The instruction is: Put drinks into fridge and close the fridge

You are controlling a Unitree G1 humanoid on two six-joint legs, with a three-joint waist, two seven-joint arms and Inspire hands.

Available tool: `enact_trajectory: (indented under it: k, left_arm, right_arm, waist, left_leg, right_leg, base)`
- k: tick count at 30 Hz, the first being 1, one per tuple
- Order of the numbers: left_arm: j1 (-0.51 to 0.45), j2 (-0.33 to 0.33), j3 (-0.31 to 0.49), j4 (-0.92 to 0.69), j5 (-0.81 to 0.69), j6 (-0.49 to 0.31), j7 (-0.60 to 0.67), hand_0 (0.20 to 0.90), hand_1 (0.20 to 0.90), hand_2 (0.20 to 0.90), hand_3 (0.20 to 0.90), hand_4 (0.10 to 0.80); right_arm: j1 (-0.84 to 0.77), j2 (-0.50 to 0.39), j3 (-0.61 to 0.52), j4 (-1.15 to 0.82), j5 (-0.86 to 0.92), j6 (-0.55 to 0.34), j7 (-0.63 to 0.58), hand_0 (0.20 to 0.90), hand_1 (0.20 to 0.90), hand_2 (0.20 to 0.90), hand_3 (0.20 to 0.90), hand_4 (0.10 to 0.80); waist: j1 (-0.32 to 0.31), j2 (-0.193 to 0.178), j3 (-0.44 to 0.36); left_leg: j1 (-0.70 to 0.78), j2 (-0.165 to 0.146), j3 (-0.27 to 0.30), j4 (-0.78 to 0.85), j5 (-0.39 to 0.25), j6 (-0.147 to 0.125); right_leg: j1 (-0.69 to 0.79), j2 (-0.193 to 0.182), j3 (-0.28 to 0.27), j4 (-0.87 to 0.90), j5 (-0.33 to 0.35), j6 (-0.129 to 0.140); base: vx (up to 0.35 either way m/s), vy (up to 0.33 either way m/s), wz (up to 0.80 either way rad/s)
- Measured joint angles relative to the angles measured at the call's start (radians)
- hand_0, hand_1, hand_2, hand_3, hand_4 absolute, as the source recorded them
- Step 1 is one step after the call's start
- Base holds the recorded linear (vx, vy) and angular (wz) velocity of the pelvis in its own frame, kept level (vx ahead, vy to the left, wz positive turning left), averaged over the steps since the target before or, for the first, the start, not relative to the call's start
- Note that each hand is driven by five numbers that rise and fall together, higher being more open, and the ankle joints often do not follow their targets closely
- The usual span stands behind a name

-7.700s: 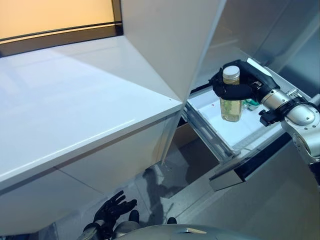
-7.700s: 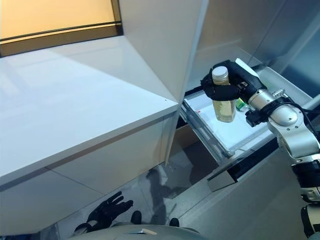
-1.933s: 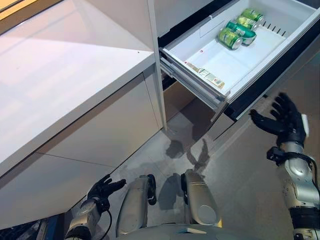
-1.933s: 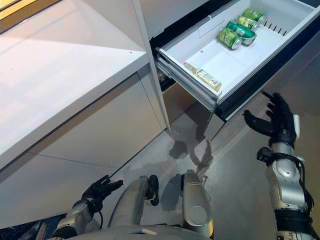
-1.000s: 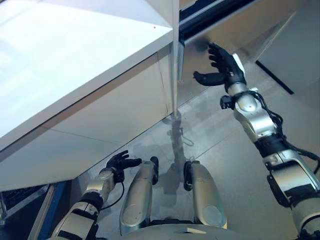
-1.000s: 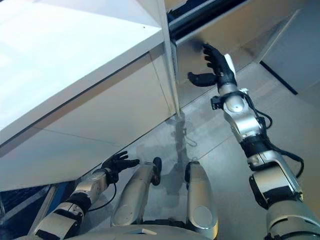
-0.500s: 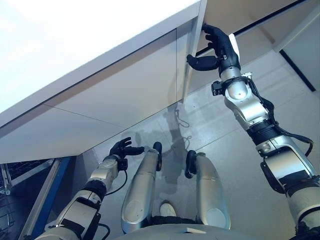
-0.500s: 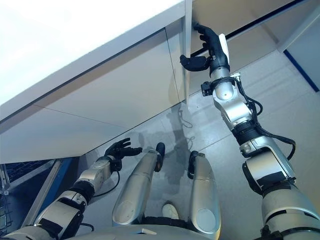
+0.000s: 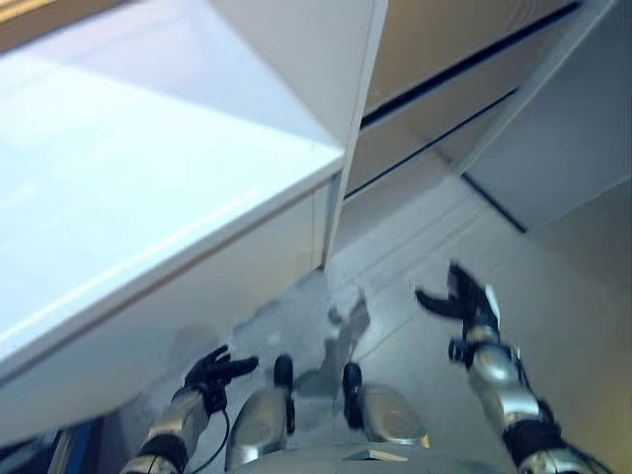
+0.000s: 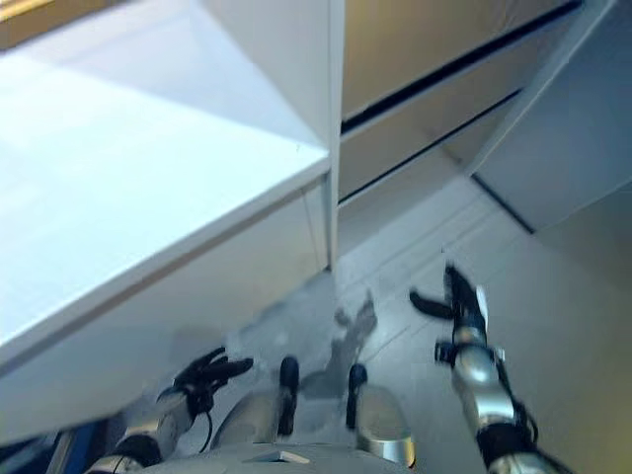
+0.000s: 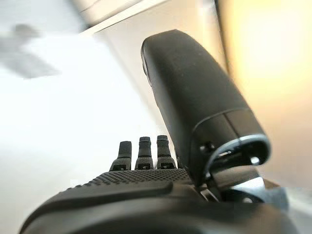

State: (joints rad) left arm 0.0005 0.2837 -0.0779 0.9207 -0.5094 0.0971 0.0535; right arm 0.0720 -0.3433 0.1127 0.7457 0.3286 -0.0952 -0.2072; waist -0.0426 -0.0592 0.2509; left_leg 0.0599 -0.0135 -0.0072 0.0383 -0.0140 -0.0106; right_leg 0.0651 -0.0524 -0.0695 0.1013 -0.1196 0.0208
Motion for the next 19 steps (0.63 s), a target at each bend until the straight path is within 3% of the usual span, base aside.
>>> enact_trajectory:
  k: [3, 9, 19]
  left_arm:
    - [-0.002, 0.001, 0.004, 0.073, 0.0, -0.054, -0.042, 0.9, 0.9, 0.9, 0.9, 0.8]
    - [0.014, -0.005, 0.002, 0.229, 0.054, -0.142, -0.099, 0.9, 0.9, 0.9, 0.9, 0.8]
    - [0.097, -0.049, -0.029, 0.312, 0.08, -0.21, -0.132, 0.9, 0.9, 0.9, 0.9, 0.8]
  right_arm:
    - [0.002, 0.04, 0.0, 0.219, -0.028, 0.009, 0.059, 0.9, 0.9, 0.9, 0.9, 0.8]
    - [0.006, 0.099, 0.002, 0.472, -0.108, 0.045, 0.221, 0.9, 0.9, 0.9, 0.9, 0.8]
    - [0.01, 0.096, 0.0, 0.547, -0.122, 0.145, 0.26, 0.9, 0.9, 0.9, 0.9, 0.8]
  waist:
    - [-0.008, -0.001, -0.069]
    - [-0.012, 0.011, -0.124]
    - [-0.005, 0.022, -0.161]
  left_leg:
    - [0.038, 0.001, 0.008, -0.046, 0.002, 0.003]
    - [0.067, 0.013, 0.014, -0.083, 0.01, -0.003]
    - [0.086, 0.015, 0.018, -0.099, 0.015, -0.006]
  right_leg:
    - [0.048, 0.005, 0.004, -0.076, 0.024, 0.005]
    - [0.067, 0.018, 0.007, -0.104, 0.031, 0.001]
    - [0.079, 0.024, 0.01, -0.118, 0.037, -0.005]
  base:
    - [-0.061, -0.055, -0.09]
    - [-0.049, -0.022, -0.03]
    - [0.0, 0.0, 0.0]
